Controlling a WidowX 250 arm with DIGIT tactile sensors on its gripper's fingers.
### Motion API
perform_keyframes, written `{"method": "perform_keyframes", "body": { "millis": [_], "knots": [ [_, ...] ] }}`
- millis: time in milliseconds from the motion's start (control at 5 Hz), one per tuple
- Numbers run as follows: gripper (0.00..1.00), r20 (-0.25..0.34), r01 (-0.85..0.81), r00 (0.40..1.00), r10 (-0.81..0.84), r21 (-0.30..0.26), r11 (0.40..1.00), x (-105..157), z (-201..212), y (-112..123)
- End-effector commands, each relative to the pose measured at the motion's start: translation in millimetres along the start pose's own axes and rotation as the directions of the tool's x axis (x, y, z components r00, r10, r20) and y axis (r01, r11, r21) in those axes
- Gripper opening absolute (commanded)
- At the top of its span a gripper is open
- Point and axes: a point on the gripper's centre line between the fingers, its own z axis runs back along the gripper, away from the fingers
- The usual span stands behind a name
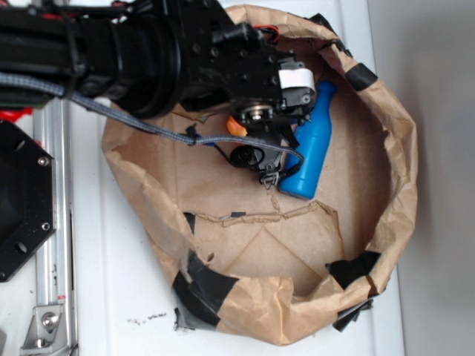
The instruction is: Grab the yellow duck.
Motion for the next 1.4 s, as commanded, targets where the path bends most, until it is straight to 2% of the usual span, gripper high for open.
{"method": "perform_keyframes", "body": {
  "millis": [0,200,400,600,800,1000,1200],
  "knots": [
    [0.00,0.007,0.014,1.000,-0.014,-0.022,1.000,-11,10,6],
    [0.00,0.056,0.035,0.998,-0.032,-0.053,0.998,-8,51,6],
    [0.00,0.175,0.019,0.985,-0.008,-0.062,0.998,0,101,-8],
    [0.00,0.236,0.052,0.971,-0.028,-0.093,0.994,6,152,-19],
    [0.00,0.231,0.074,0.972,-0.052,-0.087,0.993,11,184,-29],
    [0.00,0.200,0.125,0.974,-0.105,-0.090,0.988,12,176,-34],
    [0.00,0.223,0.138,0.969,-0.110,-0.113,0.984,11,170,-37]
  ]
}}
